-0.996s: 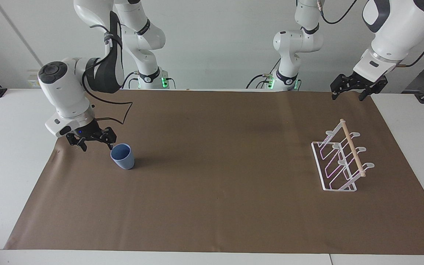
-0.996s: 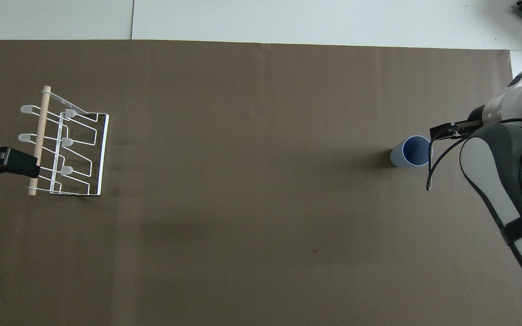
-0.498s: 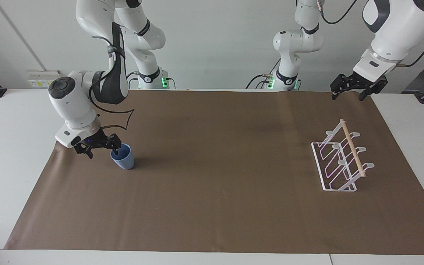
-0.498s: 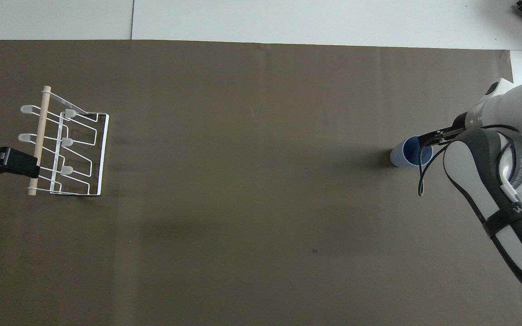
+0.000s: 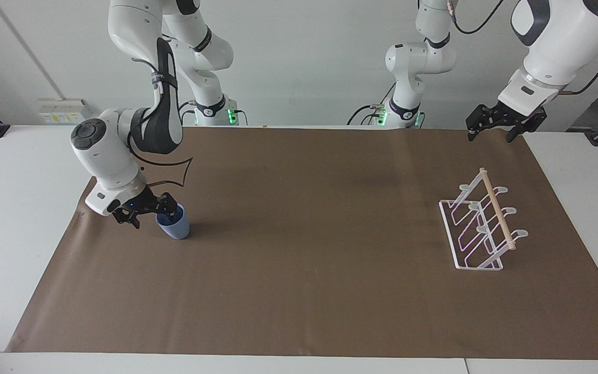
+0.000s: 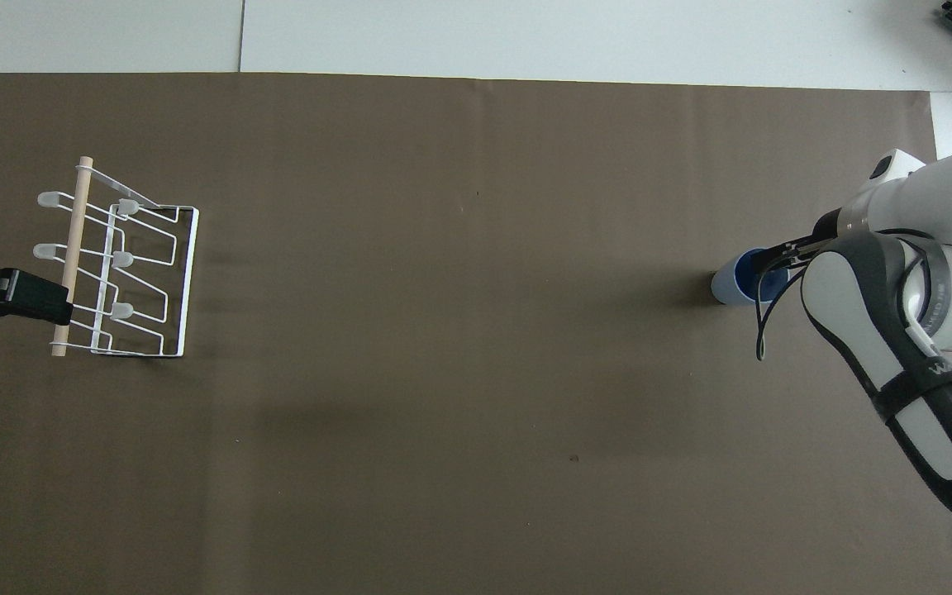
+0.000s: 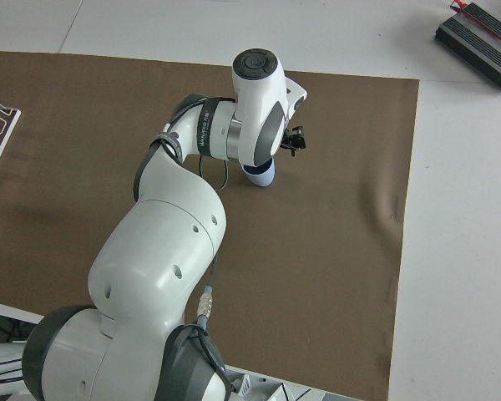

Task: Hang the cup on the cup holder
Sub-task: 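Lift the blue cup with the right gripper and tip it sideways, then carry the cup toward center while the left gripper reaches toward it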

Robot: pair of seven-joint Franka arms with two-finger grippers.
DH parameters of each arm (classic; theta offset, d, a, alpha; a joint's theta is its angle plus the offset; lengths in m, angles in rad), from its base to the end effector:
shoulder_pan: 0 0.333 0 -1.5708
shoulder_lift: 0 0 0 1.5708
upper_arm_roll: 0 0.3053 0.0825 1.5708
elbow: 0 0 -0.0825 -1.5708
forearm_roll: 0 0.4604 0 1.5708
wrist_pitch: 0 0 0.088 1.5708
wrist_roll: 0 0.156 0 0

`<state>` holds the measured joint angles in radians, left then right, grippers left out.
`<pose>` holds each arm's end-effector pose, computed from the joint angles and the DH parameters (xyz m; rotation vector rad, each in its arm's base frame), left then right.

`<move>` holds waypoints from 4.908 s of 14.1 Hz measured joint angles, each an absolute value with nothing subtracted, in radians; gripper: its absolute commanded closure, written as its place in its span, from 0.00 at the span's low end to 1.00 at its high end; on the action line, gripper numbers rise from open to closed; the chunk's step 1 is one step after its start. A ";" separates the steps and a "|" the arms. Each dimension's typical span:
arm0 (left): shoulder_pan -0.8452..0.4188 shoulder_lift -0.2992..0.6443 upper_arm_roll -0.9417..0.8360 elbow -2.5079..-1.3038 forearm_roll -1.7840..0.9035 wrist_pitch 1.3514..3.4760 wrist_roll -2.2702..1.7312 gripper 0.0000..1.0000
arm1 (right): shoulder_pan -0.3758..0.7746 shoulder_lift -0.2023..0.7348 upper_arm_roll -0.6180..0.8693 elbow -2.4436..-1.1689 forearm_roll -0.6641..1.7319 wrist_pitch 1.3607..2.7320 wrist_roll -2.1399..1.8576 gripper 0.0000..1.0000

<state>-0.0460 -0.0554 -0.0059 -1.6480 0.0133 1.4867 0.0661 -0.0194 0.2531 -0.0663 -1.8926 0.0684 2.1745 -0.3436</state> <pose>0.5979 -0.0290 0.5504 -3.1189 0.1835 0.1657 0.6781 -0.0524 0.2738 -3.0888 -0.3446 -0.0583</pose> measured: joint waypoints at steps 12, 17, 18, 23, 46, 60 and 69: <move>-0.046 -0.055 -0.006 -1.648 0.013 1.486 0.066 0.00 | -0.019 0.251 -0.067 -1.892 0.075 2.175 -0.355 1.00; -0.046 -0.055 -0.005 -1.648 0.013 1.485 0.066 0.00 | -0.019 0.210 -0.066 -1.847 0.203 2.154 -0.356 1.00; -0.046 -0.055 -0.005 -1.648 0.013 1.485 0.066 0.00 | -0.019 0.200 -0.066 -1.840 0.243 2.148 -0.356 1.00; -0.046 -0.056 -0.005 -1.648 0.013 1.485 0.066 0.00 | -0.016 0.177 -0.061 -1.823 0.577 2.140 -0.367 1.00; -0.052 0.001 -0.123 -1.574 -0.573 1.666 -0.984 0.00 | 0.035 0.112 -0.061 -1.858 1.436 1.671 -0.195 1.00; -0.174 0.062 -0.239 -1.552 -0.585 2.018 -1.976 0.00 | 0.241 0.109 -0.063 -1.907 1.527 1.903 -0.195 1.00; -0.261 0.155 -0.240 -1.537 -0.596 2.069 -2.095 0.00 | 0.241 0.099 -0.063 -1.923 1.531 1.904 -0.195 1.00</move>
<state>-0.2609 0.1548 -0.2395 -1.5370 -0.5964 2.0689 -2.0948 0.2410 0.0990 -0.0628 -1.9235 1.5313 1.9042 -0.1946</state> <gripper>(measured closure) 0.000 0.956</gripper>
